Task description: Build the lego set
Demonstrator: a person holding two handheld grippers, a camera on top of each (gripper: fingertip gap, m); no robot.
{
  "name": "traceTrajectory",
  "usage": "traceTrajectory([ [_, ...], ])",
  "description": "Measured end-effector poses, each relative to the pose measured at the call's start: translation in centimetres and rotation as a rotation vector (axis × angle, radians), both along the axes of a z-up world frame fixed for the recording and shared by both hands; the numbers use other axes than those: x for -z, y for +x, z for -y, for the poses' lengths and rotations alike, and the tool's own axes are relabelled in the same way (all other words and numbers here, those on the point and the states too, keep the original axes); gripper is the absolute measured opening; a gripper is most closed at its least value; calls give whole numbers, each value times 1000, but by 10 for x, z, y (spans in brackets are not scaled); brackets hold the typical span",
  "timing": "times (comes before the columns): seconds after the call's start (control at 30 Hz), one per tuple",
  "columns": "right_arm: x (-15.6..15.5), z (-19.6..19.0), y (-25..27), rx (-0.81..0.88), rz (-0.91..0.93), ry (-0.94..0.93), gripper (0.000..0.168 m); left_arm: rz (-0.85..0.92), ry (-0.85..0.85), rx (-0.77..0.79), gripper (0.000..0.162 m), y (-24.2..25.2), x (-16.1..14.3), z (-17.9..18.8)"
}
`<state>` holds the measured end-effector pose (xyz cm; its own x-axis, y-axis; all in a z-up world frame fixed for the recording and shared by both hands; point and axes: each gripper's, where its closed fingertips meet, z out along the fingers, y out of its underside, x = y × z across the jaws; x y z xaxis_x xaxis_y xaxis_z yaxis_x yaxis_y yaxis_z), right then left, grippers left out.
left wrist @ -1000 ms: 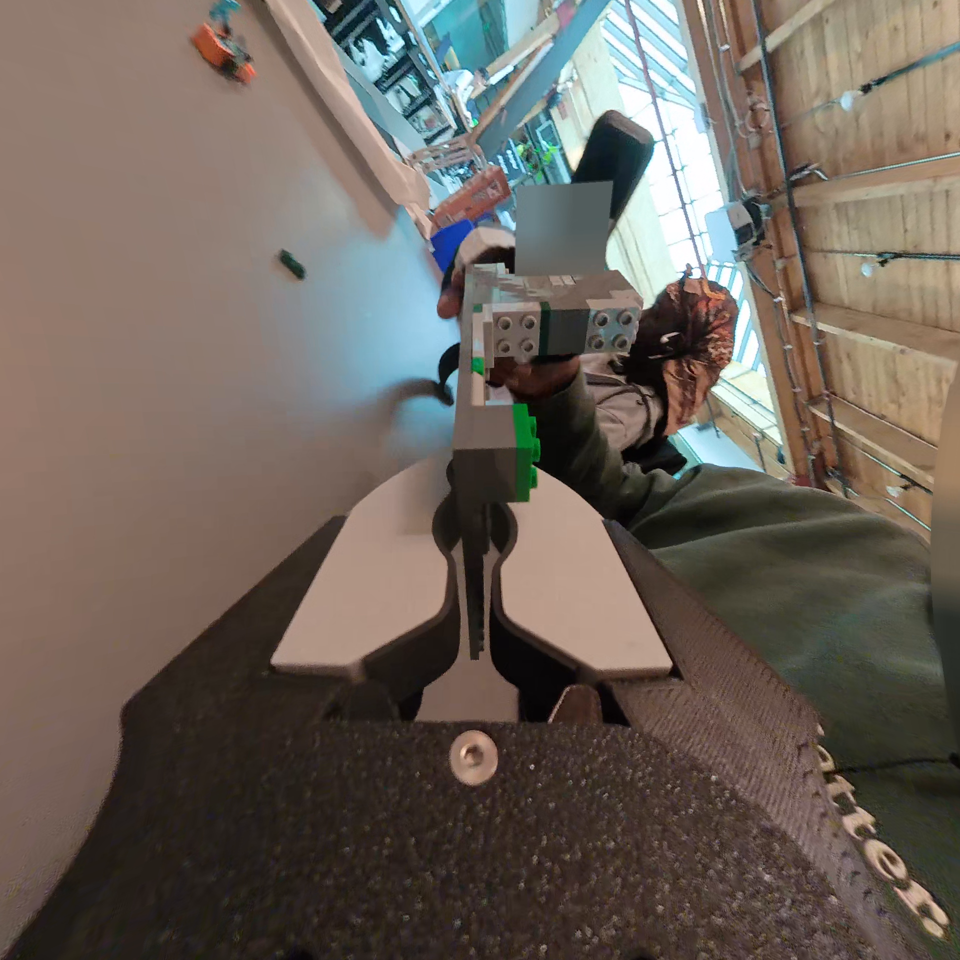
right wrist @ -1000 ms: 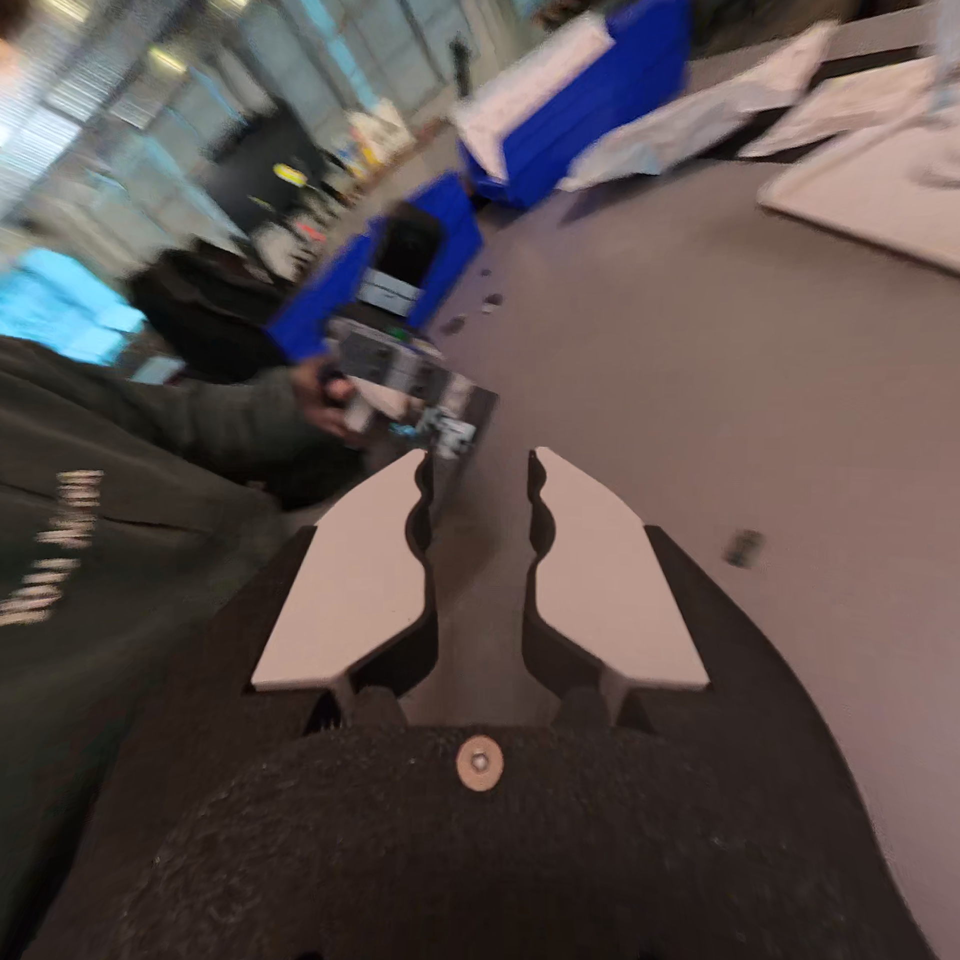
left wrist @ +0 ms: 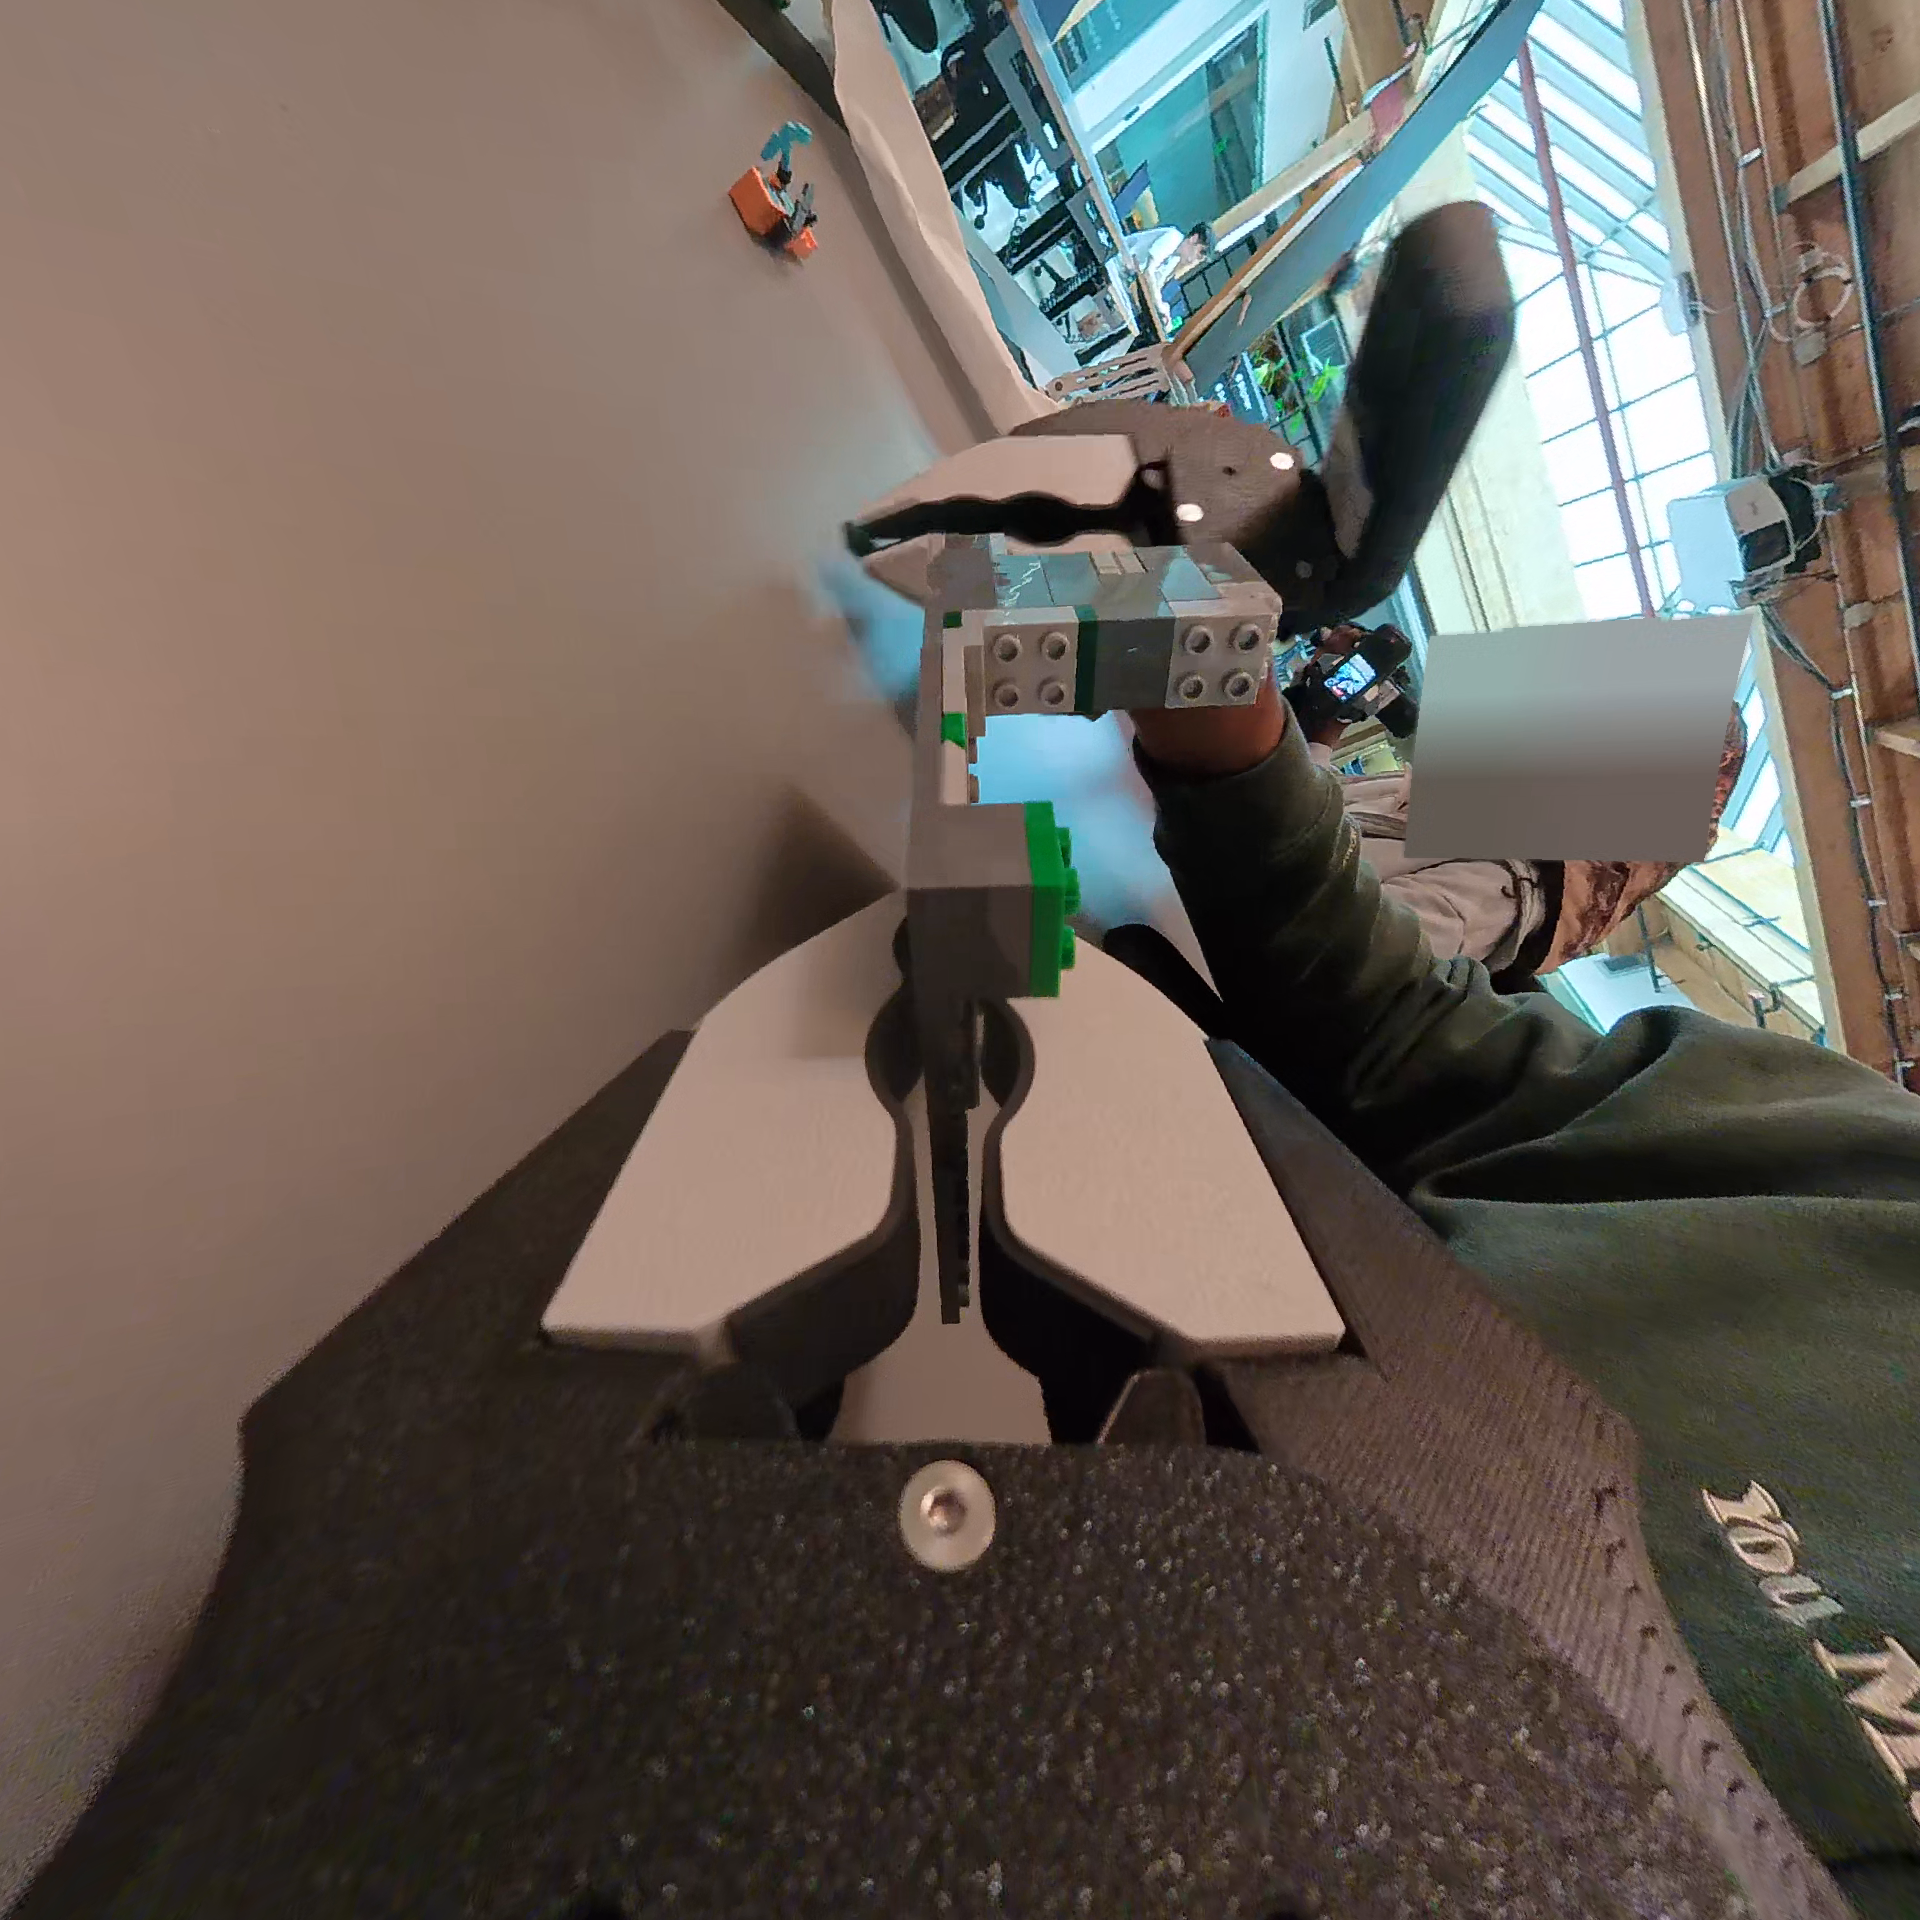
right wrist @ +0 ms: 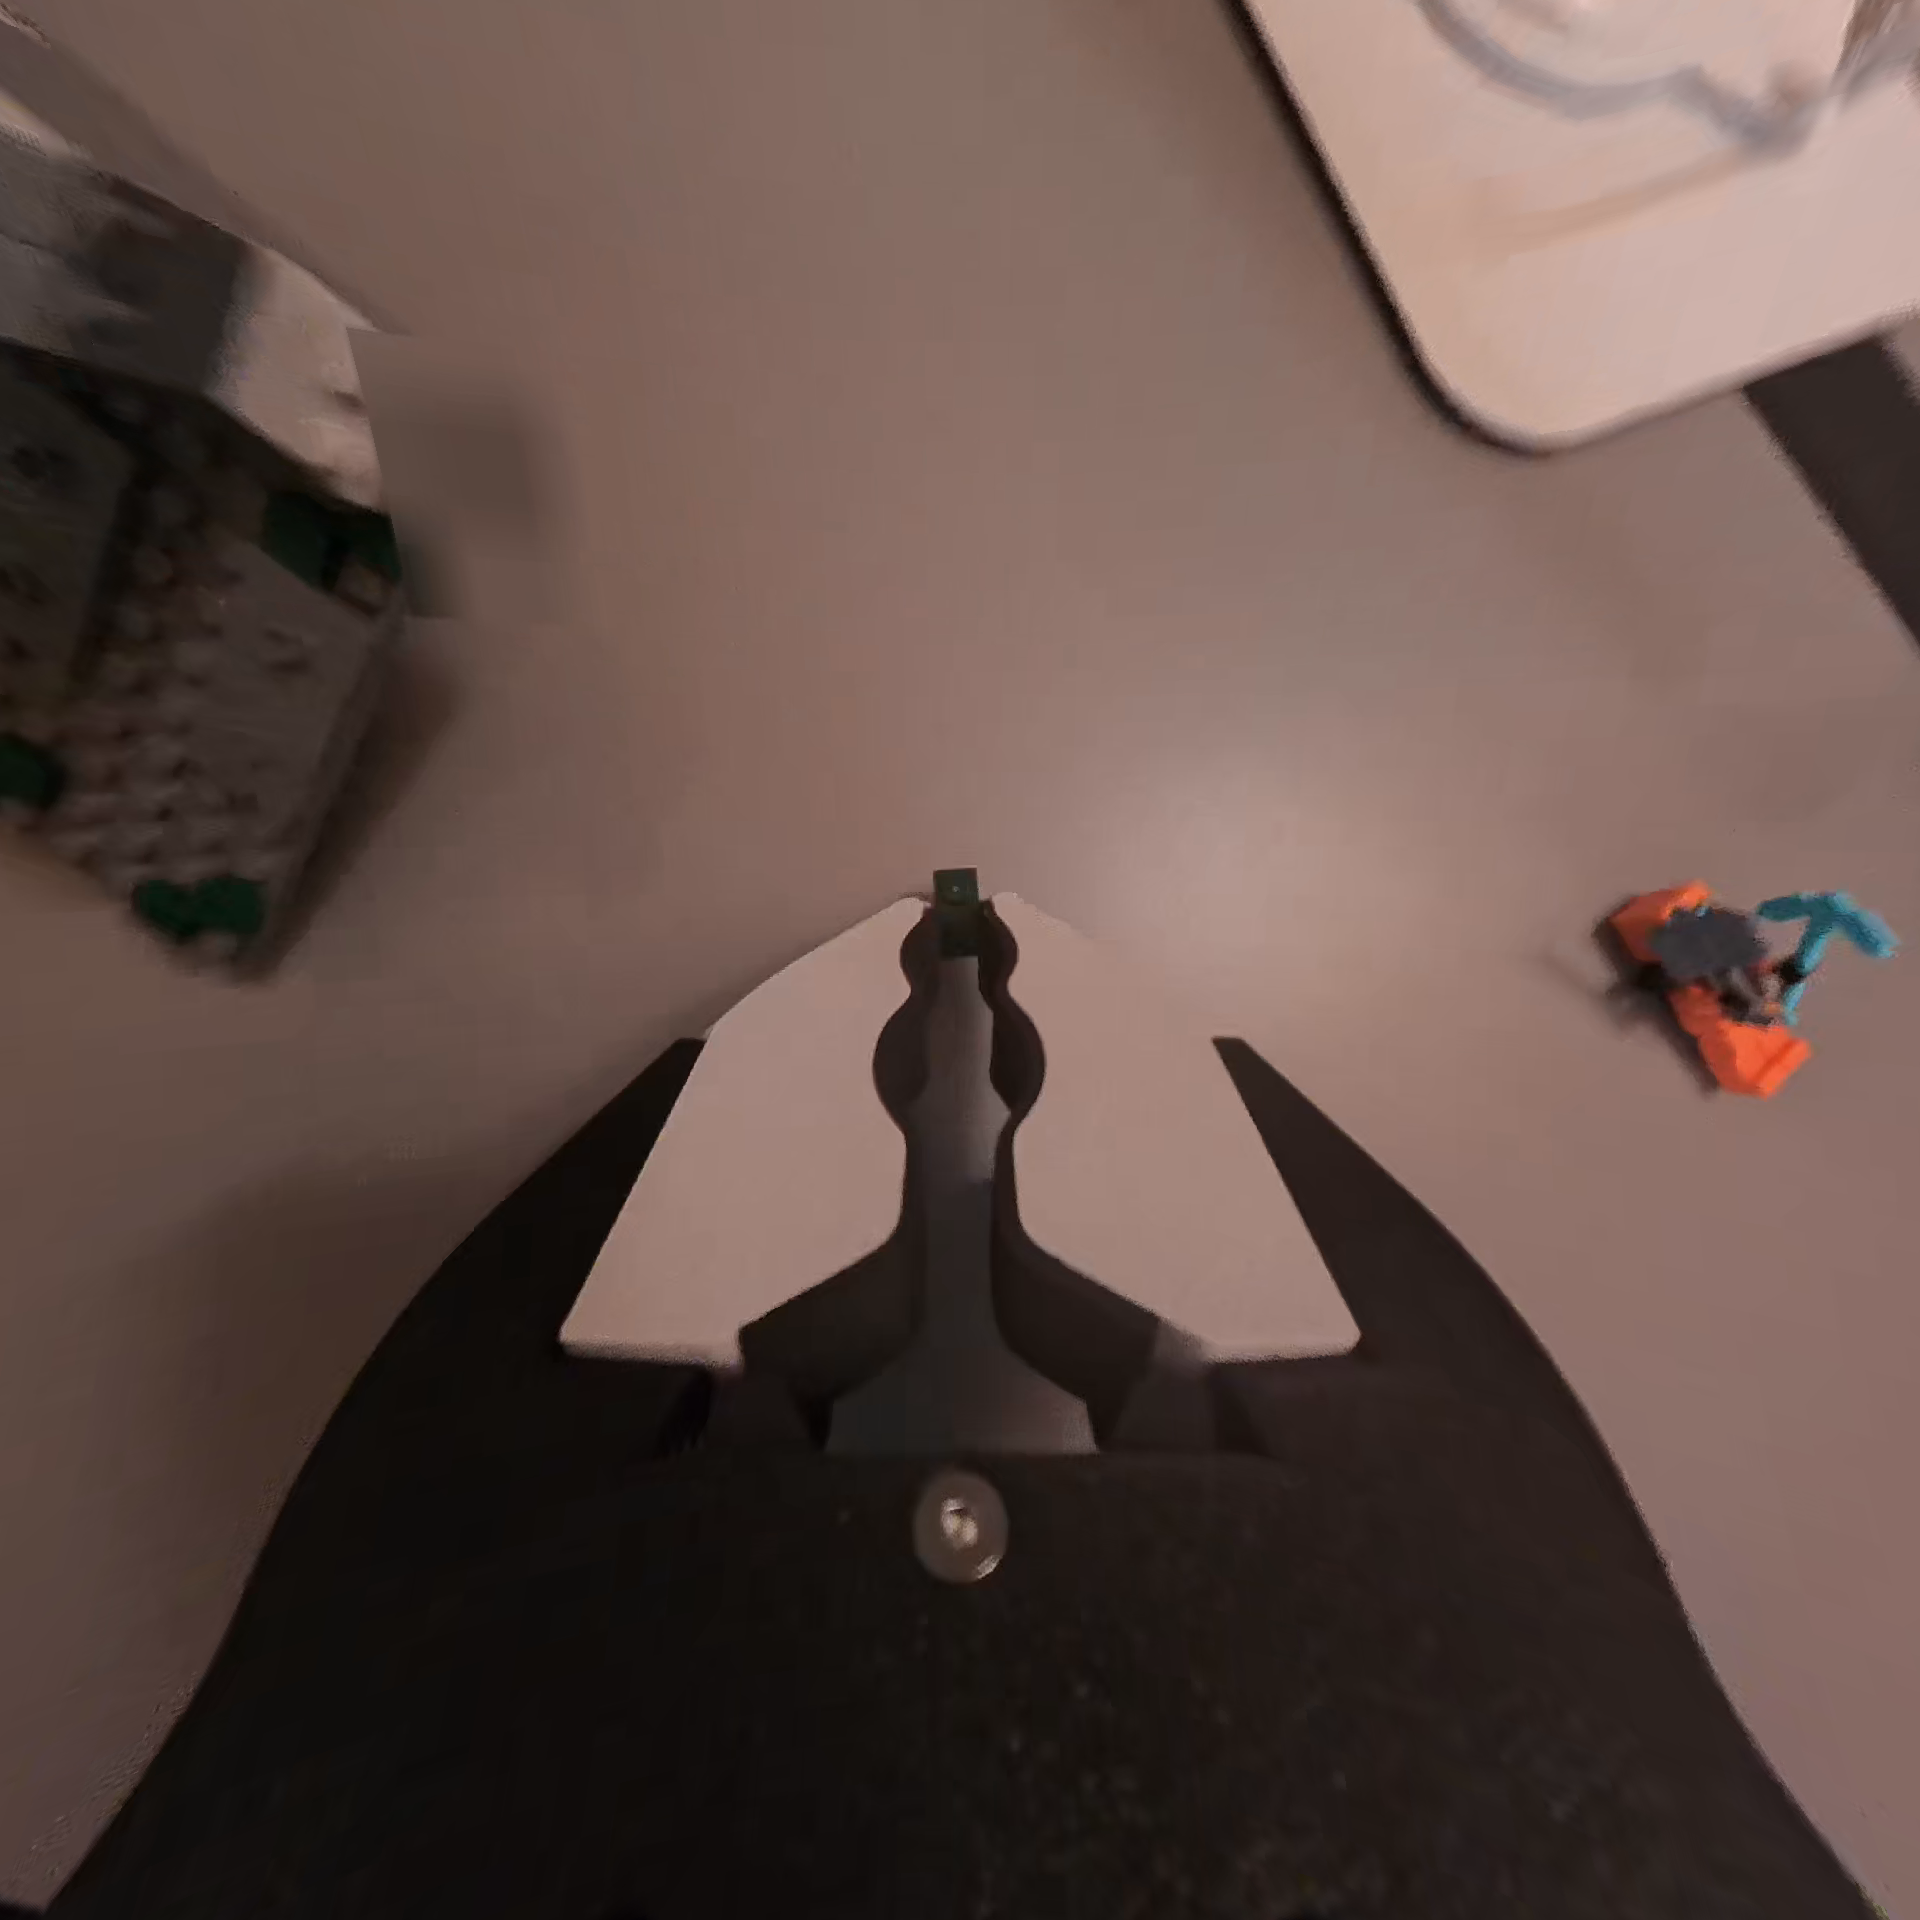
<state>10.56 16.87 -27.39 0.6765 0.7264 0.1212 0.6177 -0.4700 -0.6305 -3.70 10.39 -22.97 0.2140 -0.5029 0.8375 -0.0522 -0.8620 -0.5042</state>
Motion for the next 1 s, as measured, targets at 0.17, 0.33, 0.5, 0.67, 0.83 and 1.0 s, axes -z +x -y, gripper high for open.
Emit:
traceTrajectory([
  [0.17,-92,22,-32,-246,-150,231,7,7,-15,-3,6,2,2,0],
  [0.33,-138,55,-81,-479,-57,341,7,17,-10,12,6,7,0,4],
  [0.5,-131,79,-108,-803,106,381,7,29,-37,64,6,9,1,13],
  [0.67,-116,91,-103,-1044,306,313,7,53,-58,134,6,14,-2,26],
  [0.83,-111,99,-98,-1229,430,274,7,83,-110,198,6,18,-3,37],
  [1.0,-106,109,-93,-1384,542,190,7,88,-146,273,6,20,-1,47],
])
